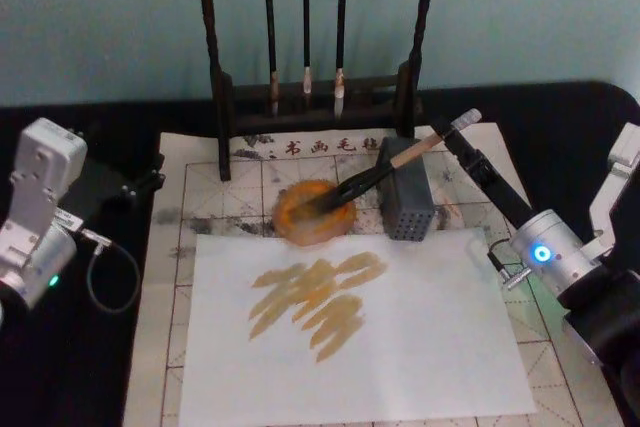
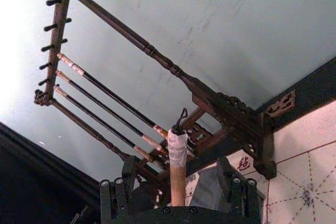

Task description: Pick up the brush from the inkstone, write on the paper, then place the brush back to its original position.

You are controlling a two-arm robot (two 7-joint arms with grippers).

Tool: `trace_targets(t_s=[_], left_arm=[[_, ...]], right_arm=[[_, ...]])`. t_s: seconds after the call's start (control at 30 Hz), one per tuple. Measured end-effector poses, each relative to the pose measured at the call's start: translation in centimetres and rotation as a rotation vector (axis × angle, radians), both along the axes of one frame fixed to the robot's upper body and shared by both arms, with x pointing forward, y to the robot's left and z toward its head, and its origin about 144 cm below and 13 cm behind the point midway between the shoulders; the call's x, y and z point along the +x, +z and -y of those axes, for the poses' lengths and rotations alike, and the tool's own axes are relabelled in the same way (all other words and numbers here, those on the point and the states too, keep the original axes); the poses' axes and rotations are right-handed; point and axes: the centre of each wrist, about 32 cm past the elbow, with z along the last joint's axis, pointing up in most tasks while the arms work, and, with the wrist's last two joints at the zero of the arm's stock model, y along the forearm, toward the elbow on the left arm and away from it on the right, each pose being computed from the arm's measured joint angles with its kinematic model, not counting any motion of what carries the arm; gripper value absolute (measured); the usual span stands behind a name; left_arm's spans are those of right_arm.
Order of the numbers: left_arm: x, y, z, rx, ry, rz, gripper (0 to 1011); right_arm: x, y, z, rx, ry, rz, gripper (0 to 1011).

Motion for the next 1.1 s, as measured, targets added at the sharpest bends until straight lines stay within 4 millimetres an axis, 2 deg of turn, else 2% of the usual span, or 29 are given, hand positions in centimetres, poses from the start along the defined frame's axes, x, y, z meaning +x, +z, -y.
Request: trace_targets(t_s=[1.1], left_arm=[[0.0,0.0,0.0,0.0,0.0,0.0,1001]], right_arm=[[0.51,-0.06,-0.3,0.017,0.001,0.007,1000]])
